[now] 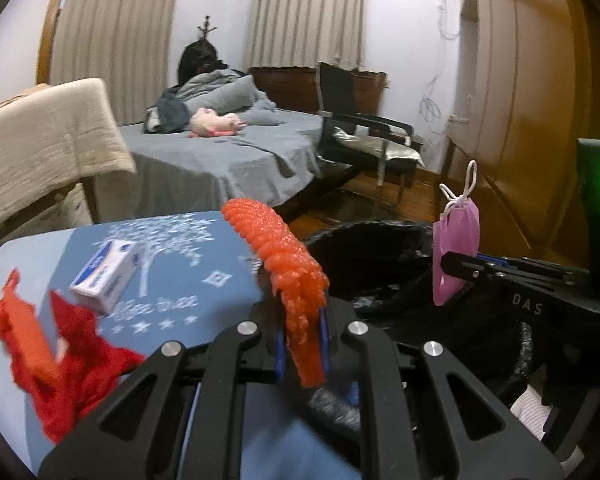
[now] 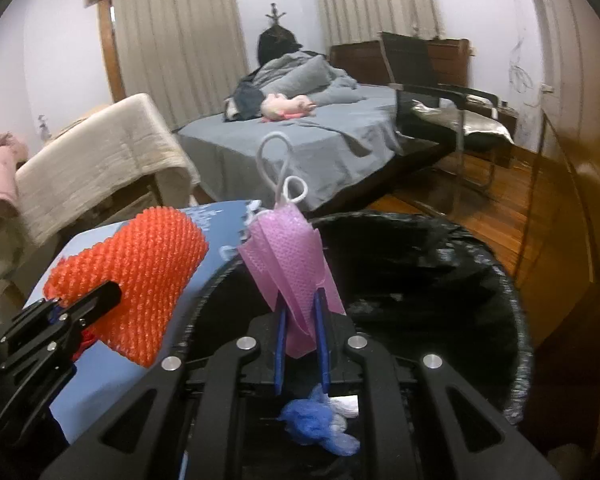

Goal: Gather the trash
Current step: 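Carry pink bag and orange net over the bin and open both tools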

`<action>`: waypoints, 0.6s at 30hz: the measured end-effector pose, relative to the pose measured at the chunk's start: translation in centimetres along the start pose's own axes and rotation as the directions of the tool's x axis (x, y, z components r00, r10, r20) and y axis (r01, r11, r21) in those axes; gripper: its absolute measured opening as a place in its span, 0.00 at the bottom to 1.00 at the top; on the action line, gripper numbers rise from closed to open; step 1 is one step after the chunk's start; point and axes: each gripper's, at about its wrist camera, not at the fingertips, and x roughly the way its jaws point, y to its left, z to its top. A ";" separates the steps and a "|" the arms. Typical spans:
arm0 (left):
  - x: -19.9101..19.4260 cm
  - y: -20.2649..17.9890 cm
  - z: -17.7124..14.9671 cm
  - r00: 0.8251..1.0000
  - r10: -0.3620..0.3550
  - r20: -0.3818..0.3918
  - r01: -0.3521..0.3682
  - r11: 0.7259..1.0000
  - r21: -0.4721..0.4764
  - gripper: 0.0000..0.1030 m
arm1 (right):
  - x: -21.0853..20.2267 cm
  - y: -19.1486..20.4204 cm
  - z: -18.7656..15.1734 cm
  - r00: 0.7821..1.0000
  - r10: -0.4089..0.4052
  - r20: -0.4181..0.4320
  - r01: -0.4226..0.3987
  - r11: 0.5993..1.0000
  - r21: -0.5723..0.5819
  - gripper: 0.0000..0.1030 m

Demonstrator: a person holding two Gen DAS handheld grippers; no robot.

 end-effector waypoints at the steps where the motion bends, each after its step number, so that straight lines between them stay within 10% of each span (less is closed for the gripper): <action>1: 0.6 -0.6 0.2 1.000 -0.017 -0.004 0.017 1.000 0.008 0.12 | 0.0 -0.5 0.0 1.000 -0.011 0.000 0.011 1.000 0.008 0.13; 10: 4.0 -3.9 -0.1 0.990 -0.128 -0.060 0.130 0.991 0.022 0.22 | 0.2 -4.6 -0.1 0.996 -0.085 -0.017 0.086 0.995 0.052 0.18; 13: 4.2 -3.7 -0.6 0.988 -0.141 -0.066 0.142 0.990 0.009 0.47 | 0.1 -5.6 -0.2 0.994 -0.109 -0.026 0.111 0.992 0.063 0.32; 18: 3.7 -2.4 -1.4 0.994 -0.092 -0.063 0.093 0.995 0.020 0.60 | -0.3 -6.2 -0.4 0.987 -0.161 -0.022 0.162 0.984 0.070 0.74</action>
